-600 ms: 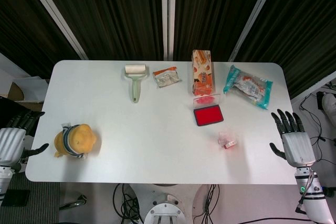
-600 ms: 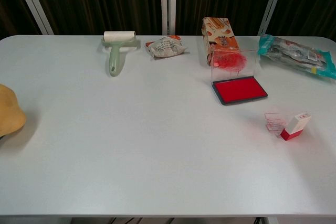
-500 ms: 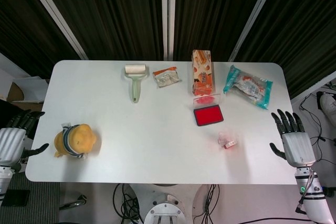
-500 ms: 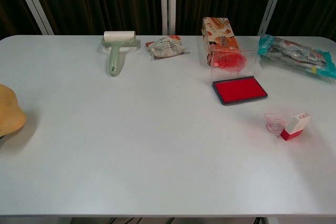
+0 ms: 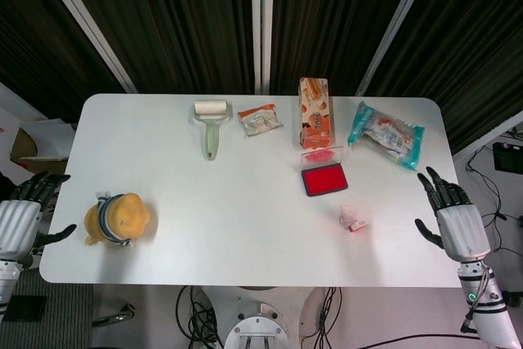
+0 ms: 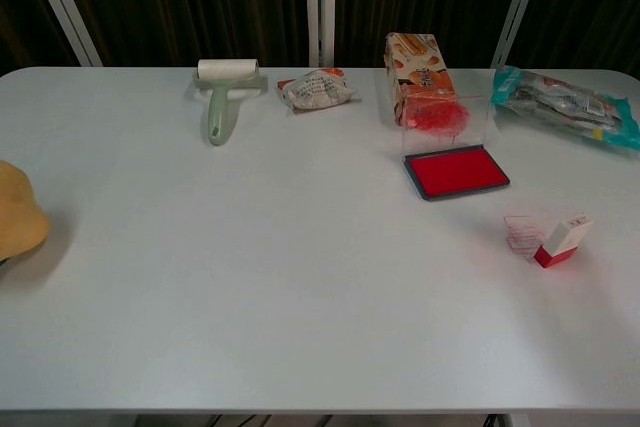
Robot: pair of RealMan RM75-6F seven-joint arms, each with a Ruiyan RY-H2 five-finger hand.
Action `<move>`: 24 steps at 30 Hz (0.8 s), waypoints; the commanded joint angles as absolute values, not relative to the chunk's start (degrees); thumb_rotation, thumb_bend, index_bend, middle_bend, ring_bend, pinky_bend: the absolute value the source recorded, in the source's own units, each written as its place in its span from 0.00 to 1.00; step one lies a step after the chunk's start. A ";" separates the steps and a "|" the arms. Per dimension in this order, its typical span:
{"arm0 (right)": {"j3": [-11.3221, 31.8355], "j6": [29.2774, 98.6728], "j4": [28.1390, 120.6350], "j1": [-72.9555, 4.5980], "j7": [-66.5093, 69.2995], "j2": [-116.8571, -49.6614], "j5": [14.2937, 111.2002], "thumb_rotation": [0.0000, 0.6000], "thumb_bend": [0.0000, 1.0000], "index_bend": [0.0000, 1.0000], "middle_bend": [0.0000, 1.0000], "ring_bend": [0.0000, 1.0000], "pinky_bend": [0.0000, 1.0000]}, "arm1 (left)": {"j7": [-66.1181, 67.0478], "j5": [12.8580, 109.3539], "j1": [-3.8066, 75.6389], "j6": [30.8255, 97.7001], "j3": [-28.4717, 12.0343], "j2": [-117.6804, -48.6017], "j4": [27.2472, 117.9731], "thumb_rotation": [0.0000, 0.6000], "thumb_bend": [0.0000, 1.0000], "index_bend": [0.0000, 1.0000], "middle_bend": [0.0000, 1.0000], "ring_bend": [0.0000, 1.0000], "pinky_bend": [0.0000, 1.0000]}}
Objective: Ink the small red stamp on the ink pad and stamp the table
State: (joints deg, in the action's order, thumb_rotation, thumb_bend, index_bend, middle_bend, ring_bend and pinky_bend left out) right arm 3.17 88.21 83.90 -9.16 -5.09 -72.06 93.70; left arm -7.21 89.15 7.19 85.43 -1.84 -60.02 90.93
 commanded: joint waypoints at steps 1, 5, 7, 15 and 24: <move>1.47 84.13 82.67 -10.33 -8.95 -71.19 95.18 1.00 0.16 0.07 0.28 0.85 1.00 | -7.22 89.05 7.27 85.23 -1.85 -59.98 91.07 1.00 0.12 0.16 0.19 0.12 0.21; 0.41 80.37 82.24 -11.91 -14.05 -70.71 96.06 1.00 0.16 0.14 0.22 0.85 1.00 | -7.11 89.11 7.62 84.57 -1.76 -60.48 90.95 1.00 0.12 0.16 0.19 0.12 0.21; 0.11 78.69 81.47 -12.78 -15.61 -71.53 96.36 1.00 0.16 0.15 0.21 0.85 1.00 | -7.05 89.20 7.82 84.18 -1.67 -60.76 90.90 1.00 0.12 0.16 0.19 0.12 0.21; -0.69 72.34 76.21 -15.99 -18.68 -77.27 96.19 1.00 0.16 0.23 0.22 0.85 1.00 | -6.65 89.15 8.02 83.76 -1.57 -60.68 90.93 1.00 0.12 0.16 0.19 0.12 0.21; -0.68 71.43 70.84 -18.03 -16.52 -83.44 96.68 1.00 0.17 0.32 0.29 0.85 1.00 | -7.10 88.74 7.80 83.66 -1.42 -60.81 90.34 1.00 0.12 0.16 0.19 0.12 0.21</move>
